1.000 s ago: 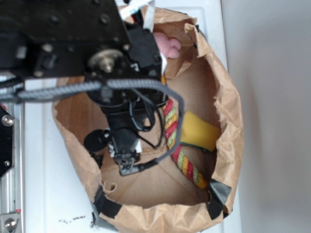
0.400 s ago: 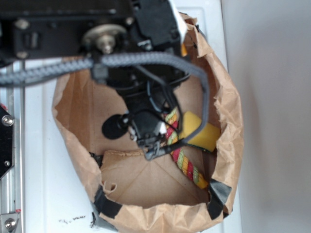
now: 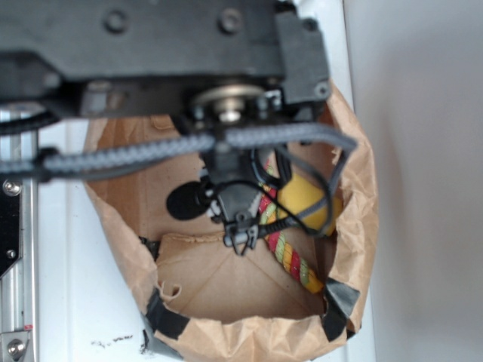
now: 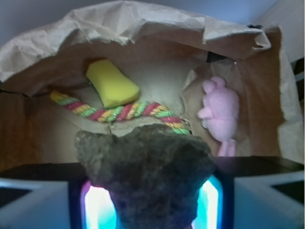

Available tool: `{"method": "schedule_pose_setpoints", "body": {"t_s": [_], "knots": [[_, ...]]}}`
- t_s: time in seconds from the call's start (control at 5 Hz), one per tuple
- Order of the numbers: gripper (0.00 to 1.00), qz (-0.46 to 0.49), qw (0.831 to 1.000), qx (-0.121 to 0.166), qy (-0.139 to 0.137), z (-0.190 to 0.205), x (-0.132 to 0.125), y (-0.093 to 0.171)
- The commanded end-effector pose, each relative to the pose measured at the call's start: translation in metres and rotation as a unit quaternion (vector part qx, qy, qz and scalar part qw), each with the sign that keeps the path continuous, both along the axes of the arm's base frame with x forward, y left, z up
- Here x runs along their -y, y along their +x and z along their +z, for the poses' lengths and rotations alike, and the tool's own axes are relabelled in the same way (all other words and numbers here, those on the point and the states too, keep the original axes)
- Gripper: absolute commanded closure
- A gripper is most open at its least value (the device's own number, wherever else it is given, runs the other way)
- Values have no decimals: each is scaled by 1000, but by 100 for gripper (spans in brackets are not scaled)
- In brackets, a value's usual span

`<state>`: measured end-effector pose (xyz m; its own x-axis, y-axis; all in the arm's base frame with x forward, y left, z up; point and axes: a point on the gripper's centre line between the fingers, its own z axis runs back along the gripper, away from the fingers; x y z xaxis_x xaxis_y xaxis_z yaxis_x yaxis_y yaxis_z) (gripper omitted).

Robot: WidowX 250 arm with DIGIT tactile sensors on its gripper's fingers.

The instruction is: Grab the rock.

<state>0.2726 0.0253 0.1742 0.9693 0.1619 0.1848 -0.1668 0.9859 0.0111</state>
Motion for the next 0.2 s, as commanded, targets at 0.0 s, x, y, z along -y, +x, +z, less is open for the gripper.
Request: {"method": "schedule_pose_setpoints", "body": {"t_s": [0.0], "knots": [[100,5,999,38,38,6,7,7]]}}
